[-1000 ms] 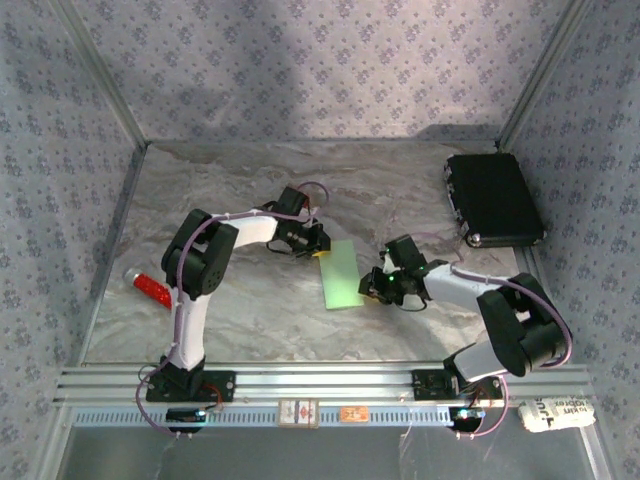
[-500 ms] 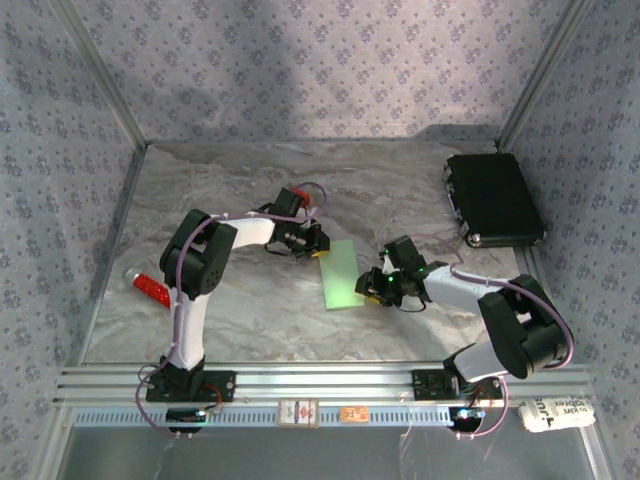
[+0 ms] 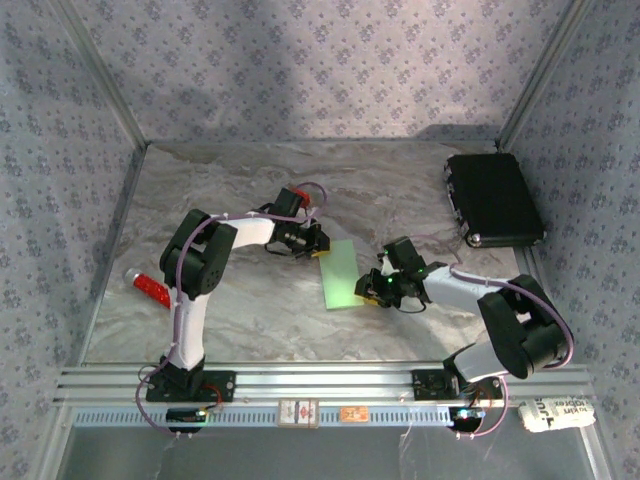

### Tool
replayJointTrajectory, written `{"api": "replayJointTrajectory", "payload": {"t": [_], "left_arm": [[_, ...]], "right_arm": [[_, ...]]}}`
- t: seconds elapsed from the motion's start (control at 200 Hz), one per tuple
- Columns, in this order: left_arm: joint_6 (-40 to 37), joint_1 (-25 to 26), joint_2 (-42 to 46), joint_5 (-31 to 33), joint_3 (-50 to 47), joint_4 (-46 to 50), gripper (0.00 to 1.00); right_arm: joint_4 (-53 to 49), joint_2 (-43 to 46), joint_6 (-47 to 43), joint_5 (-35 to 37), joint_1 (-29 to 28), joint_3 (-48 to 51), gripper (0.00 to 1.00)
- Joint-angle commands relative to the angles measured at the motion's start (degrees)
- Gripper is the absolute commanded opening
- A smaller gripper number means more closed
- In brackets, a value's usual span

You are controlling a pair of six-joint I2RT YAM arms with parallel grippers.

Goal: Fold a paper plane with a square sheet of paper (pick it up from the middle)
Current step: Fold the triangle a second time at the center of the table.

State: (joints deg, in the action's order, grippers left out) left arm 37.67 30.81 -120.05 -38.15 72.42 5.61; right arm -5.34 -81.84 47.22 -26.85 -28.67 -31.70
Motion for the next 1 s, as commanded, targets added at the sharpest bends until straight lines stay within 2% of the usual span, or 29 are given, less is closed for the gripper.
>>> {"api": "replayJointTrajectory", "payload": {"t": [0.0, 0.525, 0.67, 0.994], "left_arm": [[0.26, -0.39, -1.77, 1.24, -1.5, 2.49, 0.11], [-0.24, -0.44, -2.46, -0.23, -0.05, 2.28, 0.11], [-1.07, -0.33, -2.47, -1.05, -0.15, 1.33, 0.11], [-2.78, -0.35, -2.8, -1.02, 0.89, 2.56, 0.11]], "right_arm": [[-0.12, -0.51, 0.89, -1.12, -0.34, 0.29, 0.33], [6.38, -1.26, 2.79, -2.84, -0.03, -1.16, 0.36], [9.87, -2.71, 2.59, -4.92, 0.75, -2.12, 0.41], [13.66, -7.33, 0.31, -10.0, 3.96, -4.82, 0.43]]}}
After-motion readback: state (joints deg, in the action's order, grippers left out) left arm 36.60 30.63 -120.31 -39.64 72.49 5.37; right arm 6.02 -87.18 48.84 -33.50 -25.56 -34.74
